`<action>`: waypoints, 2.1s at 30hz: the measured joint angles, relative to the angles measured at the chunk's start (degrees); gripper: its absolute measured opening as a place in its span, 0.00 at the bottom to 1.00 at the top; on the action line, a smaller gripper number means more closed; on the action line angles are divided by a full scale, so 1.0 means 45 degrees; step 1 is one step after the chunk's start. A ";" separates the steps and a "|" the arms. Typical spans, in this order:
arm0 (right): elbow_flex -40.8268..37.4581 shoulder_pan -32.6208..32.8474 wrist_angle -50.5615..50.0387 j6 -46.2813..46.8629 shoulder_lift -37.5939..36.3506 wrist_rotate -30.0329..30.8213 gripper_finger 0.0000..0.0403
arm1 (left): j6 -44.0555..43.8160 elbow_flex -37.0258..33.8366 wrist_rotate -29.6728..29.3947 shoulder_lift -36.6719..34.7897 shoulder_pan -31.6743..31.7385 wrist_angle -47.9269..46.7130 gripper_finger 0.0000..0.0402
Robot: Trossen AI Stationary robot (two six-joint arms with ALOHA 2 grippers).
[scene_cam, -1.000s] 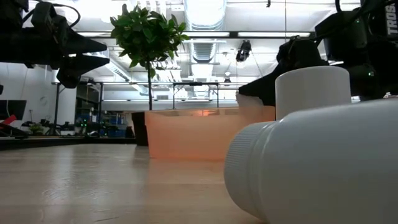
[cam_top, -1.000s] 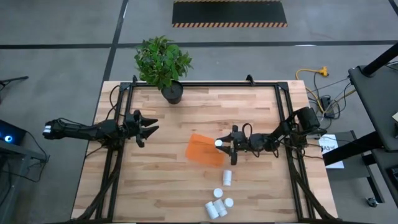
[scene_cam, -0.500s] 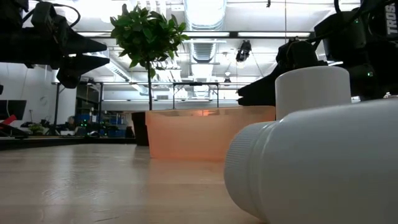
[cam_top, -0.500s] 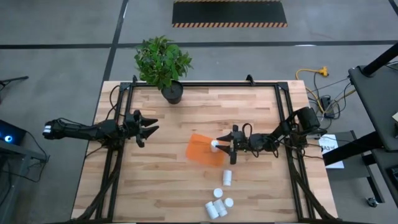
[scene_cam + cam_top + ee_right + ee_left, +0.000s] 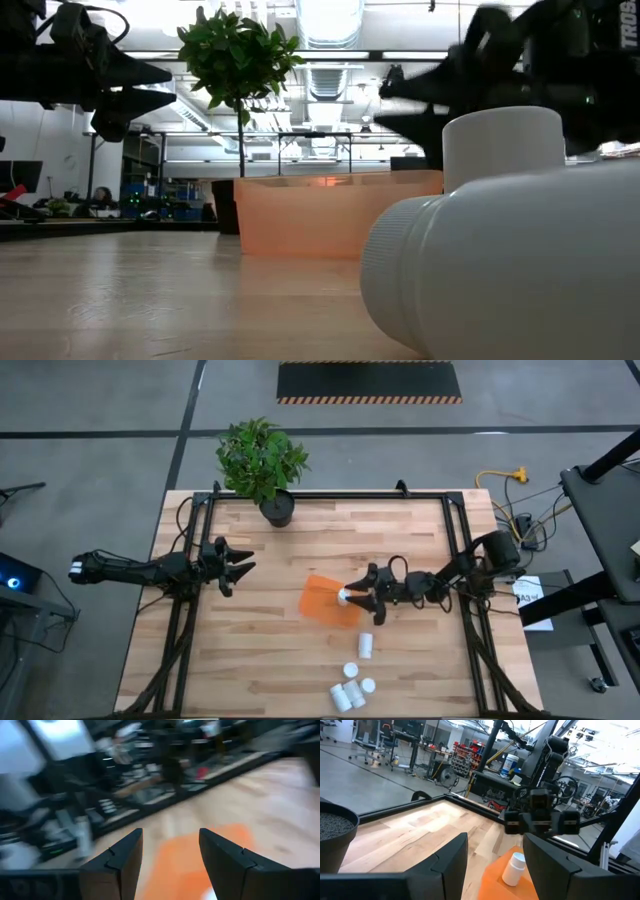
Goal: Pick and place pill bottles into a basket
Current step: Put the white pill bottle into the orange container
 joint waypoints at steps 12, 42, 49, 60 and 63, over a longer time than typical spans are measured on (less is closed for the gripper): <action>0.1153 0.0381 -0.9412 -0.1384 -0.4272 -0.6331 0.45 | 0.0000 0.0000 0.0000 0.0016 0.0005 0.0004 0.43; 1.3933 0.1704 -3.1779 -1.4763 0.0368 -0.4750 0.46 | 0.0000 0.0000 0.0000 0.0000 0.0005 0.0000 0.43; 1.4425 0.2470 -3.2203 -1.5269 0.0869 -0.4881 0.46 | 0.0000 0.0000 0.0000 0.0015 0.0005 -0.0002 0.43; 1.4341 0.3010 -3.1894 -1.6207 0.0864 -0.4871 0.46 | 0.0000 0.0000 0.0000 0.0015 0.0004 0.0001 0.43; 1.4318 0.3033 -3.1661 -1.6780 0.0864 -0.4862 0.46 | 0.0000 0.0000 0.0000 0.0015 0.0000 0.0000 0.43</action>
